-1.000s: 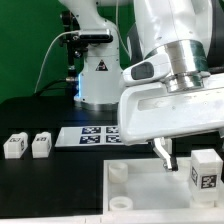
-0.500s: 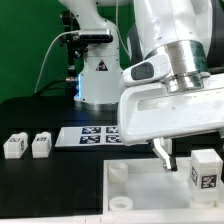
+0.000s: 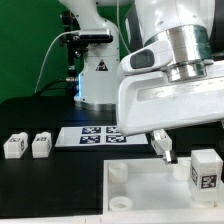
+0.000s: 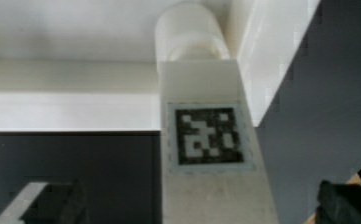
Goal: Assemble one leg
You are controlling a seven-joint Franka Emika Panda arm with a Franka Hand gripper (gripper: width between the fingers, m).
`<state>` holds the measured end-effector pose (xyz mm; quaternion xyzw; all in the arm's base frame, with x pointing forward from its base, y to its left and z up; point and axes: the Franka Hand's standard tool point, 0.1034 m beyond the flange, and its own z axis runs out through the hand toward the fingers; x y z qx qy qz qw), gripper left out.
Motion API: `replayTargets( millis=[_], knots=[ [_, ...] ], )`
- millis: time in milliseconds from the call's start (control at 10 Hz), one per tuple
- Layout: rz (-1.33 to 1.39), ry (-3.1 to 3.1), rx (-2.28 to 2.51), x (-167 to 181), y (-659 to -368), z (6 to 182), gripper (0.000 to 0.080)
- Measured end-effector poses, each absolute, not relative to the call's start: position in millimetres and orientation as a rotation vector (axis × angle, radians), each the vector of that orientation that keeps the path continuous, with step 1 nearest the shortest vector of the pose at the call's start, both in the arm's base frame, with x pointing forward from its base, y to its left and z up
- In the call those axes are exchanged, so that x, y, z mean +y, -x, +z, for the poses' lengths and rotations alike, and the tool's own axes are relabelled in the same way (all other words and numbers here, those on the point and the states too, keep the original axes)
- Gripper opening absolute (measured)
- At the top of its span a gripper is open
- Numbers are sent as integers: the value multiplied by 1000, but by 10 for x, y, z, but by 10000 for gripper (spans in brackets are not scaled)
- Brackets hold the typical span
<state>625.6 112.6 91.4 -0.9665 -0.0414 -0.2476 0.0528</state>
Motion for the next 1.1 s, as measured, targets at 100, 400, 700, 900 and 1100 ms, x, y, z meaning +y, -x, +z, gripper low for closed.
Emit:
replayTargets(
  millis=[100, 400, 700, 900, 1100],
  knots=[
    [-570, 2969, -136, 1139, -6204, 850, 649],
    [-20, 2993, -112, 1133, -6224, 901, 649],
    [217, 2971, -112, 1175, -6252, 897, 649],
    [228, 2971, -106, 1156, -6249, 894, 649],
    [263, 2978, -55, 1068, -6360, 898, 649]
  ],
)
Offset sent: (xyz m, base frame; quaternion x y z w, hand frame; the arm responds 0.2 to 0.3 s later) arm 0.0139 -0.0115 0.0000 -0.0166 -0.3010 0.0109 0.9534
